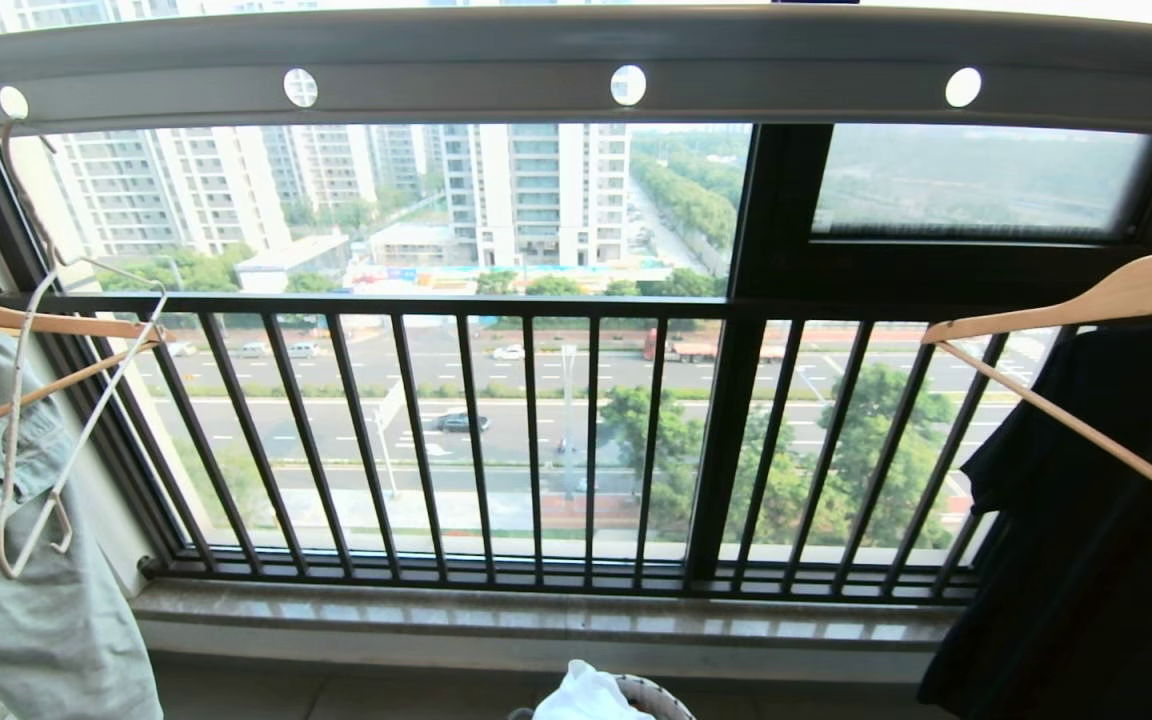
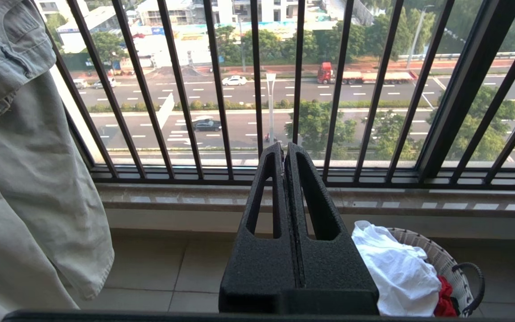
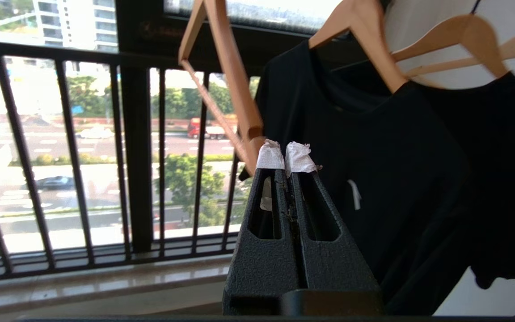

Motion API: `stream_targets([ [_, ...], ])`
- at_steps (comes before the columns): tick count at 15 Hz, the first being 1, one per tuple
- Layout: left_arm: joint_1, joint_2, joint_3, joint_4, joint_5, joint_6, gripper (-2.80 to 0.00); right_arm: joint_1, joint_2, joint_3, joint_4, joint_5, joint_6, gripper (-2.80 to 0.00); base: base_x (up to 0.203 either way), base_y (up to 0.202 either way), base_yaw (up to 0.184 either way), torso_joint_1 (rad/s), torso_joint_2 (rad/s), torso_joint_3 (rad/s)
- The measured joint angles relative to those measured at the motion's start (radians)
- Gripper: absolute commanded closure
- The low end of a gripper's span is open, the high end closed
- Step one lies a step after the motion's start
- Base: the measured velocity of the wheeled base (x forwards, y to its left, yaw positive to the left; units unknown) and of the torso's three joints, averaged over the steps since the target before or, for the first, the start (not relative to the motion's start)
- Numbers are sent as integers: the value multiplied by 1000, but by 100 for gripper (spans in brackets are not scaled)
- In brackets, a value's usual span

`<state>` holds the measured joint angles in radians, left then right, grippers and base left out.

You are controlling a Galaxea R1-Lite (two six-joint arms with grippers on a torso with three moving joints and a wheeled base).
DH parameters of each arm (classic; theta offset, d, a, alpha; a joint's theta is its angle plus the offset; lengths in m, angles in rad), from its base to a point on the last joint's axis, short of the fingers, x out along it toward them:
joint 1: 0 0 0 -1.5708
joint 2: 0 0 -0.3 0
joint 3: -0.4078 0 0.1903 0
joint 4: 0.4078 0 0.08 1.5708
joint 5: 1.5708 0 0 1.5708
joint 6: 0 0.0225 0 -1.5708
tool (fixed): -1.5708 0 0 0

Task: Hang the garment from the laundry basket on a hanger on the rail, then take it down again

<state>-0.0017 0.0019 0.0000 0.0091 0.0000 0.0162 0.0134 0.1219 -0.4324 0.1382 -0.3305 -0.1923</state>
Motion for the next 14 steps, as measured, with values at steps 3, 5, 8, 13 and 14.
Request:
stream_targets([
  [3,0,0,0,0,0,-1,0,-1,-79,233,-72,175,130,0,0,0,0,0,0,0],
  [5,0,0,0,0,0,0,0,-1,-105,354,-164,266,152,0,0,0,0,0,0,0],
  [8,0,0,0,0,0,0,0,-1,-120,423,-205,308,133,0,0,0,0,0,0,0],
  [13,0,0,0,0,0,-1,0,-2,-124,427,-120,354,95,0,0,0,0,0,0,0],
  [14,0,0,0,0,0,-1,0,-2,-124,427,-121,353,97,0,0,0,0,0,0,0],
])
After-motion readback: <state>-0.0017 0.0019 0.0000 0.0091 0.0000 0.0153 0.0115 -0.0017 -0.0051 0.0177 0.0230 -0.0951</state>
